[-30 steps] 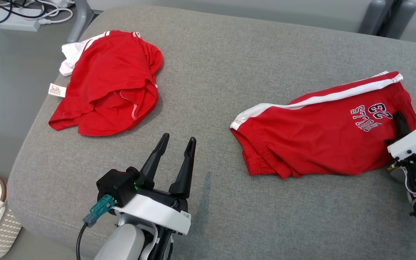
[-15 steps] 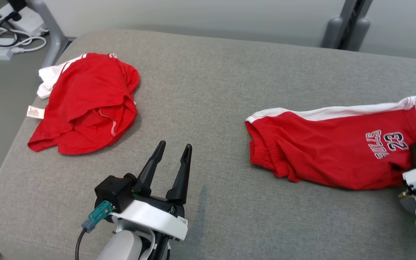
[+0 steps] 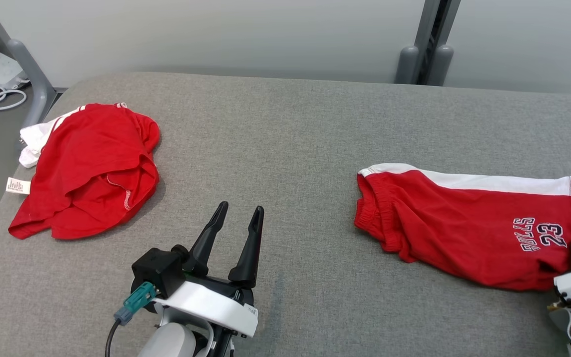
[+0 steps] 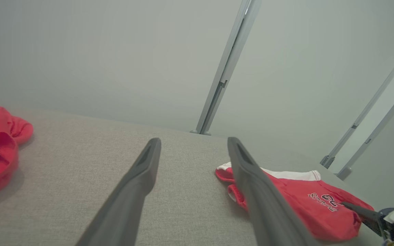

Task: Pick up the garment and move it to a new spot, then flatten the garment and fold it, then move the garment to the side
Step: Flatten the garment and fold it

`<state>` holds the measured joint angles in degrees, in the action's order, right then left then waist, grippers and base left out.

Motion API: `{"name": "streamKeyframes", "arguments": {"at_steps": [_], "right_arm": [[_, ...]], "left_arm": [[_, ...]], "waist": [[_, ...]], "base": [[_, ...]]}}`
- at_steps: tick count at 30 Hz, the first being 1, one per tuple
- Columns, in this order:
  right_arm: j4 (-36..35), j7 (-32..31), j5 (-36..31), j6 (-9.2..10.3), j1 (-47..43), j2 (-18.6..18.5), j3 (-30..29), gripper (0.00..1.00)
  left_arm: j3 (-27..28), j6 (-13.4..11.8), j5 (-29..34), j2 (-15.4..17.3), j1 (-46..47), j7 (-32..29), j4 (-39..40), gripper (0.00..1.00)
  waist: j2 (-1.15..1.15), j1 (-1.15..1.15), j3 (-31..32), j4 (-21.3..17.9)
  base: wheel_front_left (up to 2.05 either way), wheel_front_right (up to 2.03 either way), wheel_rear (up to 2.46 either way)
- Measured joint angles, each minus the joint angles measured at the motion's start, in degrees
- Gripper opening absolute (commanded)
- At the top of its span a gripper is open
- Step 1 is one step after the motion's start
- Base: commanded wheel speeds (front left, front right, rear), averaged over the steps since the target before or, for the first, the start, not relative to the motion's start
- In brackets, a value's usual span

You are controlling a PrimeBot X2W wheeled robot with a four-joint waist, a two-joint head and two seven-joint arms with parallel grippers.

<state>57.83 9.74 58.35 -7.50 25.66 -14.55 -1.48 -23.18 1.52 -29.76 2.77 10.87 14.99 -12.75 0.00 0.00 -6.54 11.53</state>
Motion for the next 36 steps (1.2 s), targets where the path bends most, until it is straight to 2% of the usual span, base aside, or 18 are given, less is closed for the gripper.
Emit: {"name": "streamKeyframes", "arguments": {"at_steps": [9, 15, 19, 27, 36], "right_arm": [[-9.17, 2.65, -0.49, 0.01, 1.77, 2.89, 4.77, 0.0], [-18.55, 2.78, -0.26, 0.01, 1.61, 5.28, 10.88, 0.0], [-22.19, 1.51, -0.29, 0.01, 0.99, 6.77, 15.06, 0.0], [-20.01, 0.14, -2.22, 0.01, 0.41, 8.53, 20.41, 0.0], [-14.13, 1.22, -1.74, 0.01, 2.22, 9.8, 22.19, 0.0]], "left_arm": [[-0.26, 0.11, -0.11, 0.0, -0.13, 0.0, -0.6, 1.0], [-0.26, 0.11, -0.54, 0.0, -1.01, 0.0, -0.88, 1.0], [-0.47, 0.12, -0.65, 0.0, -1.01, 0.0, -0.93, 1.0], [-0.68, 0.07, -1.24, 0.0, -1.01, 0.0, -0.91, 1.0], [-0.9, 0.0, -1.57, 0.01, -1.01, 0.0, -0.92, 1.0]], "waist": [[0.0, 0.0, 1.27, 0.23], [0.0, 0.0, 1.74, 1.31], [0.0, 0.0, 1.68, 2.31], [0.0, 0.0, 1.55, 4.37], [0.0, 0.0, 0.77, 5.97]], "base": [[0.0, 0.0, 0.0], [0.0, 0.0, 0.0], [0.0, 0.0, 0.0], [0.0, 0.0, 0.0], [0.0, 0.0, 0.0]]}}
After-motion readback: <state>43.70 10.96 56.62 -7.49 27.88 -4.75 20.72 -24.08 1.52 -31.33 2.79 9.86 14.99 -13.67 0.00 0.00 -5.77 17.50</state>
